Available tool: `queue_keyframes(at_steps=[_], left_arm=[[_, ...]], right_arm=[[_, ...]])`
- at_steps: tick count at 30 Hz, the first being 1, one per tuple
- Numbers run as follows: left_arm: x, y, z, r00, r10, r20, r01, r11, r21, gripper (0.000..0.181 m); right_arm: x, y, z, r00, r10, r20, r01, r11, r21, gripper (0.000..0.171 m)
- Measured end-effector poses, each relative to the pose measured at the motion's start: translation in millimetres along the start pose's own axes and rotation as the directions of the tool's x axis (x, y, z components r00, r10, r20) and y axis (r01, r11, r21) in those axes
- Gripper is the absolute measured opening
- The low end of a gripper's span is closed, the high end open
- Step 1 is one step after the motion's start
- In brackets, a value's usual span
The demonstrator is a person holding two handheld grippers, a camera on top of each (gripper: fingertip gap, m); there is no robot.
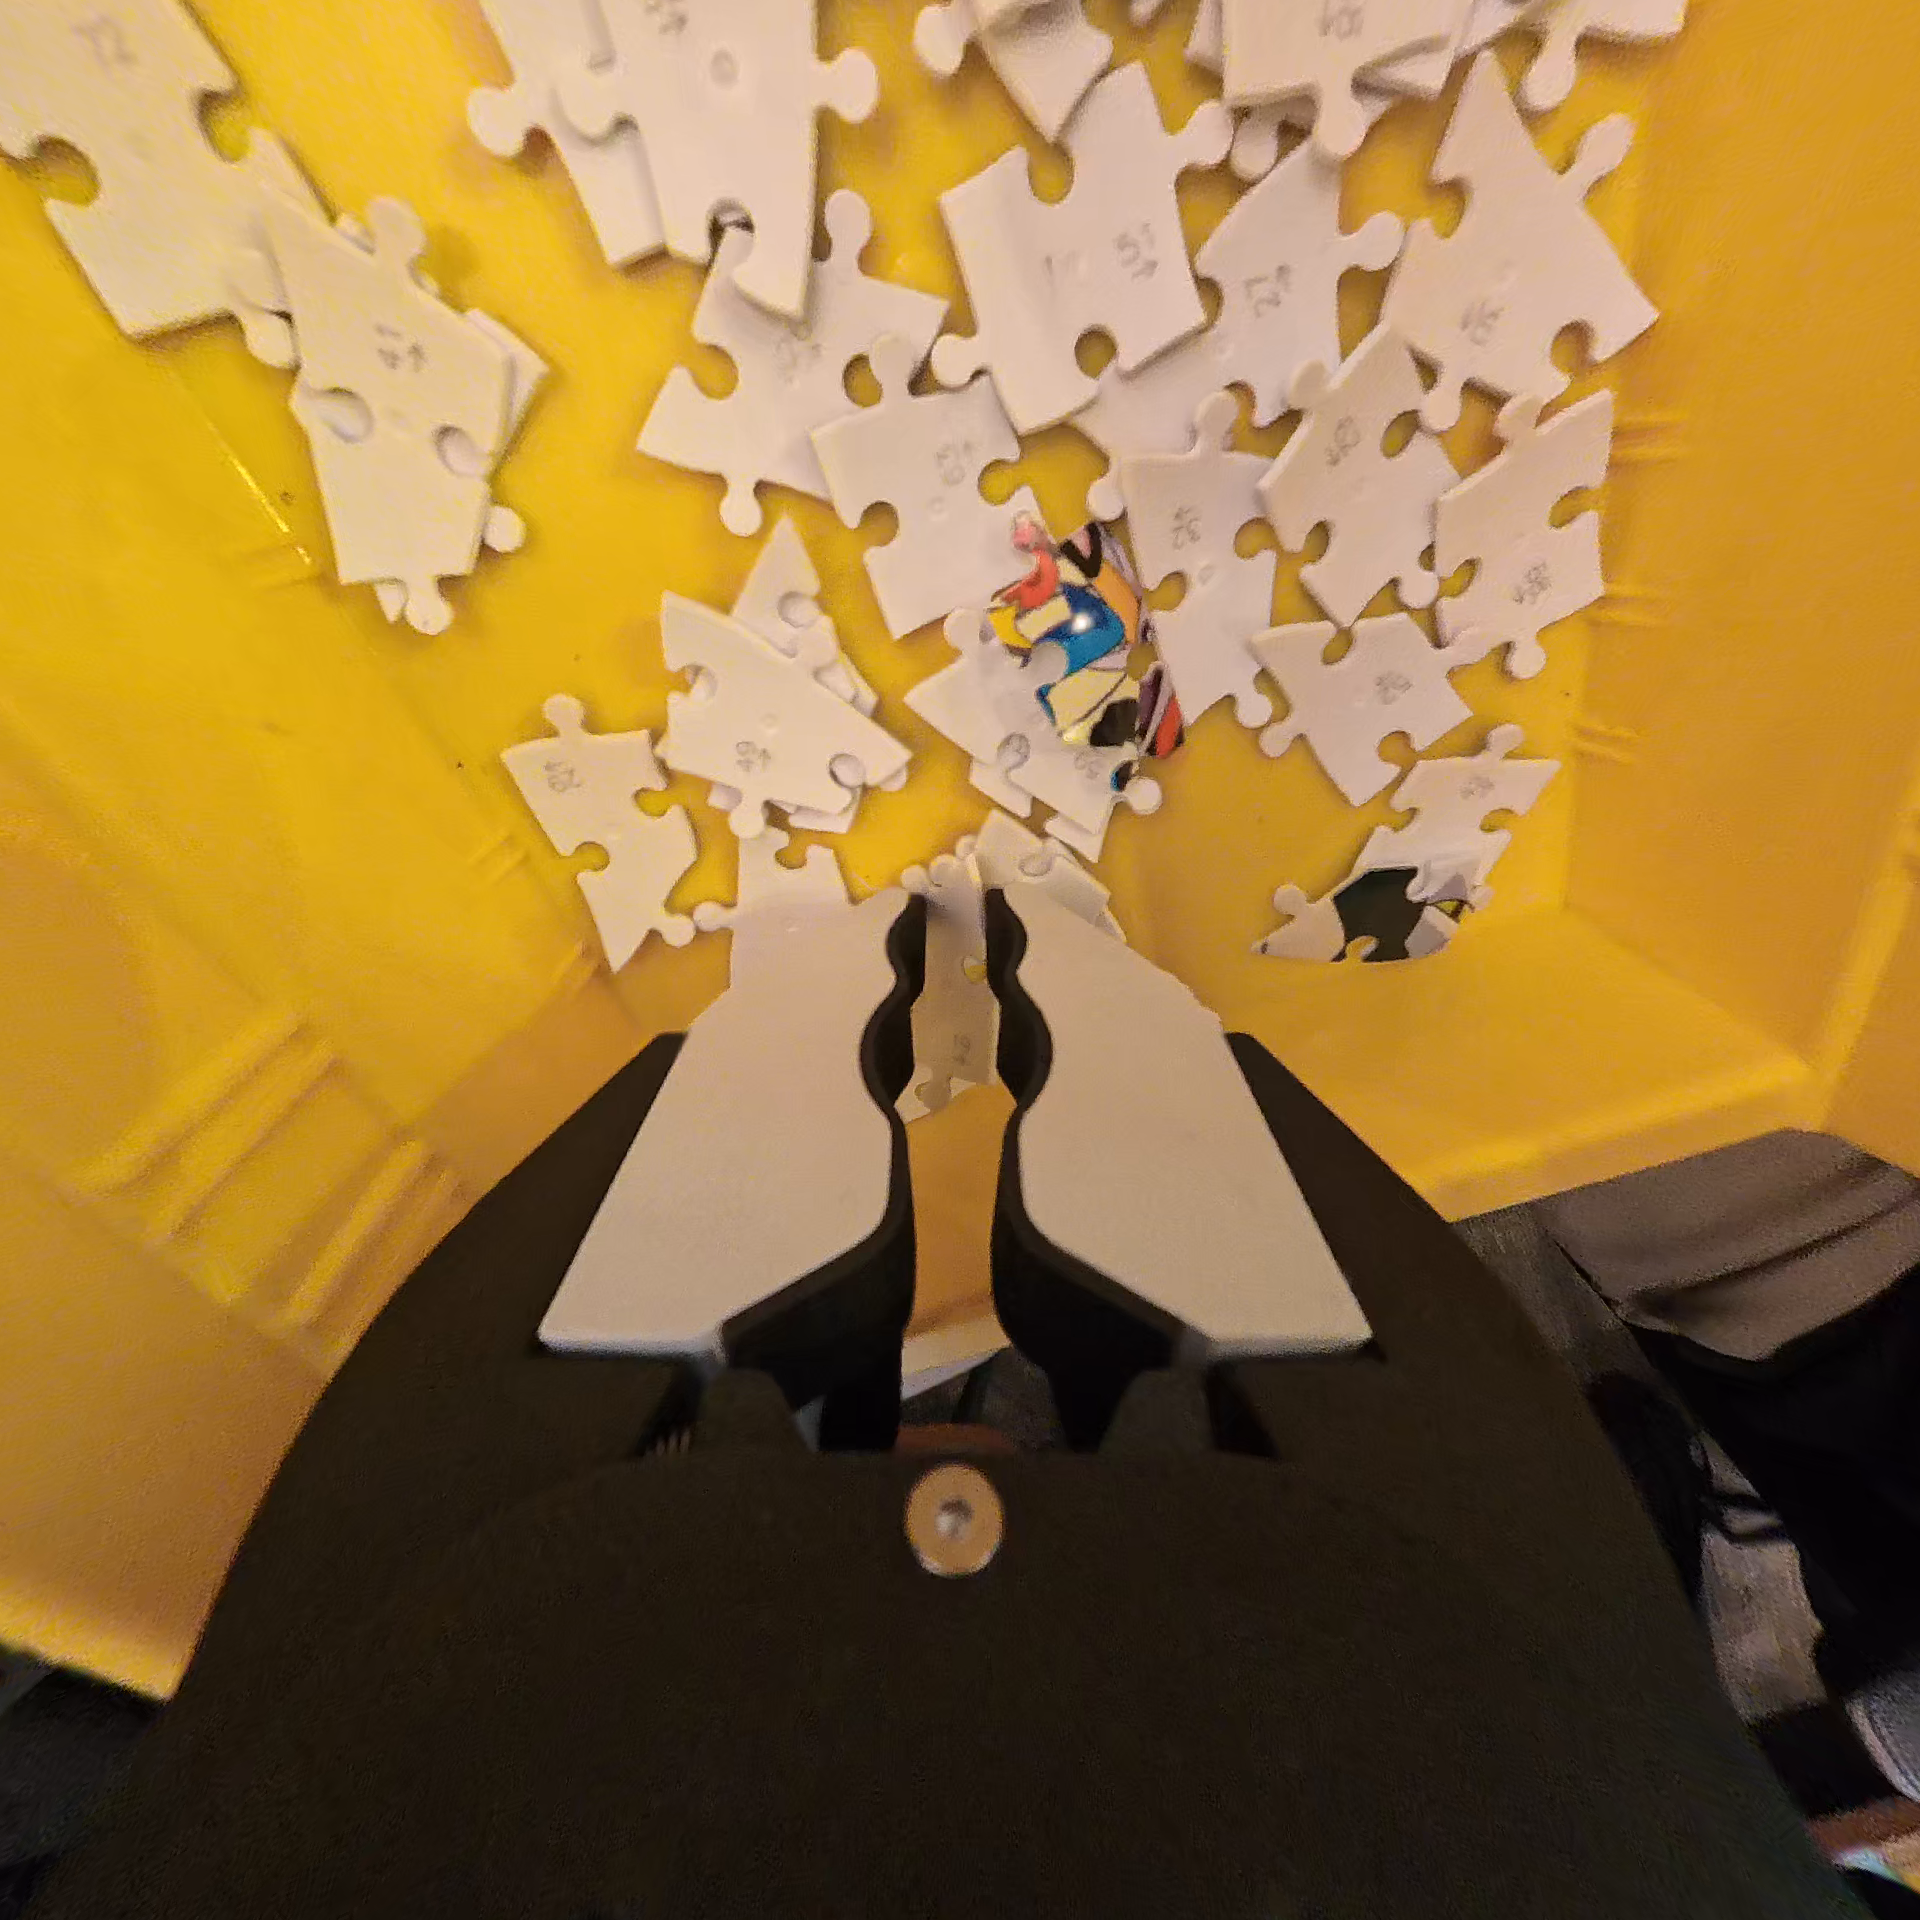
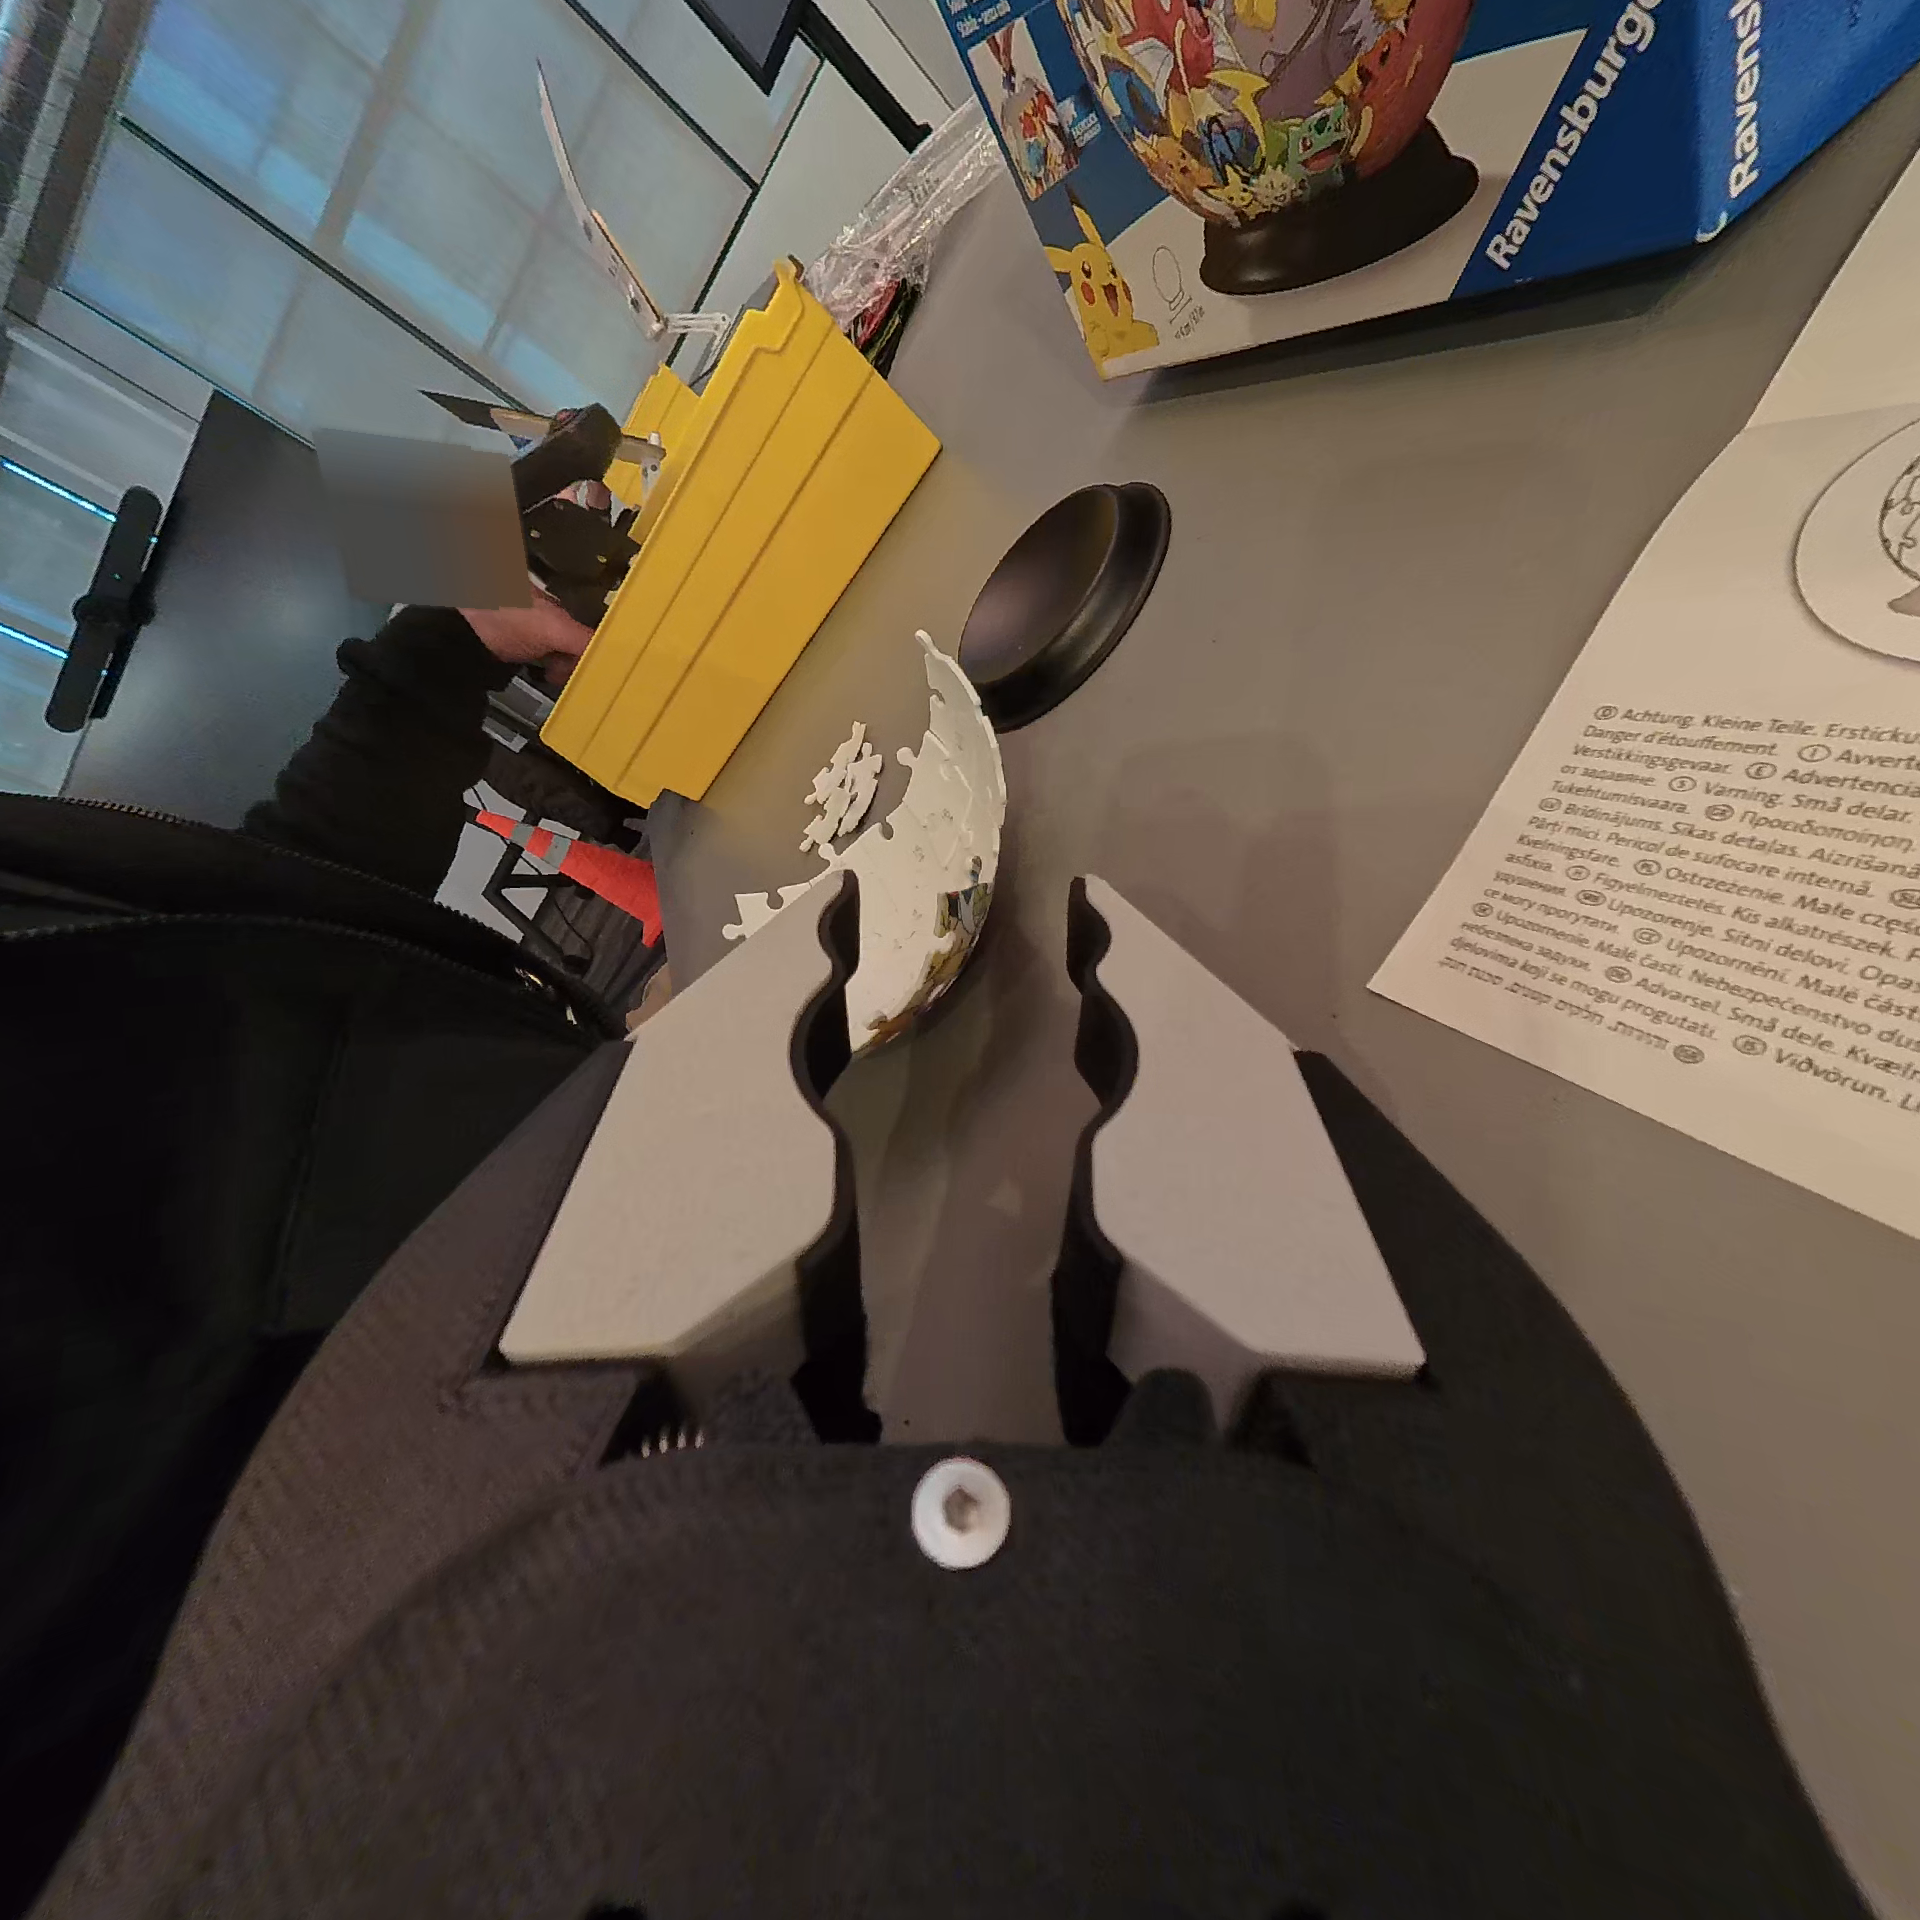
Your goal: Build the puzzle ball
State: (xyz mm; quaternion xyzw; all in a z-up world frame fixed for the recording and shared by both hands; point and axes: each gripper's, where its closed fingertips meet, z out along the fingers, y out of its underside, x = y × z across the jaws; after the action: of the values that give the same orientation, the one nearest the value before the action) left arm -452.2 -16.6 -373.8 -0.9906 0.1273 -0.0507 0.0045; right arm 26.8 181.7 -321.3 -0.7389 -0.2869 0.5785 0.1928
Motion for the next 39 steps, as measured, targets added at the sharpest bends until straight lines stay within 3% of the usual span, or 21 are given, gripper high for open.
queue_keyframes(at_steps=[3, 8, 17, 19, 21, 23, 24, 26, 28, 31, 32, 37, 39], left_arm=[[5, -5, -11, 0.995, 0.092, 0.024, -0.093, 0.992, 0.079, 0.002], [-2, -8, -30, 0.996, 0.065, 0.069, -0.077, 0.979, 0.188, 0.002], [9, -33, -81, 0.995, 0.026, -0.095, 0.031, 0.836, 0.548, 0.002], [4, -36, -92, 0.999, 0.034, -0.020, -0.015, 0.799, 0.601, 0.002], [6, -40, -102, 0.986, 0.078, 0.149, -0.155, 0.767, 0.623, 0.002], [5, -46, -113, 0.894, 0.113, 0.435, -0.369, 0.736, 0.567, 0.002], [8, -50, -121, 0.808, 0.128, 0.575, -0.476, 0.717, 0.509, 0.002], [17, -57, -136, 0.576, 0.153, 0.803, -0.642, 0.693, 0.328, 0.002], [30, -65, -154, 0.338, 0.145, 0.930, -0.741, 0.651, 0.168, 0.002], [49, -74, -171, 0.110, 0.124, 0.986, -0.799, 0.602, 0.013, 0.002], [55, -77, -176, 0.067, 0.113, 0.991, -0.814, 0.581, -0.012, 0.002], [76, -86, -196, -0.094, 0.072, 0.993, -0.845, 0.521, -0.118, 0.002], [86, -90, -202, -0.123, 0.057, 0.991, -0.862, 0.488, -0.135, 0.002]], right_arm=[[0, 0, 0, 1.000, 0.000, -0.001, 0.000, 1.000, 0.000, 0.039], [0, 0, 0, 1.000, -0.001, -0.002, 0.001, 1.000, -0.001, 0.039], [0, 0, 0, 1.000, -0.002, -0.004, 0.002, 1.000, -0.002, 0.039], [0, 0, 0, 1.000, -0.003, -0.003, 0.003, 1.000, -0.003, 0.039], [0, 0, 0, 1.000, -0.003, -0.003, 0.003, 1.000, -0.002, 0.039], [0, 0, 0, 1.000, -0.004, -0.005, 0.004, 1.000, -0.003, 0.039], [0, 1, 1, 1.000, -0.004, -0.006, 0.004, 1.000, -0.004, 0.039], [1, 1, 1, 1.000, -0.004, -0.009, 0.004, 1.000, -0.004, 0.039], [1, 1, 1, 1.000, -0.004, -0.010, 0.004, 1.000, -0.007, 0.039], [1, 1, 1, 1.000, -0.006, -0.012, 0.005, 1.000, -0.008, 0.039], [1, 1, 1, 1.000, -0.007, -0.013, 0.006, 1.000, -0.009, 0.039], [1, 2, 2, 1.000, -0.010, -0.014, 0.010, 1.000, -0.011, 0.039], [1, 2, 2, 1.000, -0.011, -0.014, 0.010, 1.000, -0.012, 0.039]])
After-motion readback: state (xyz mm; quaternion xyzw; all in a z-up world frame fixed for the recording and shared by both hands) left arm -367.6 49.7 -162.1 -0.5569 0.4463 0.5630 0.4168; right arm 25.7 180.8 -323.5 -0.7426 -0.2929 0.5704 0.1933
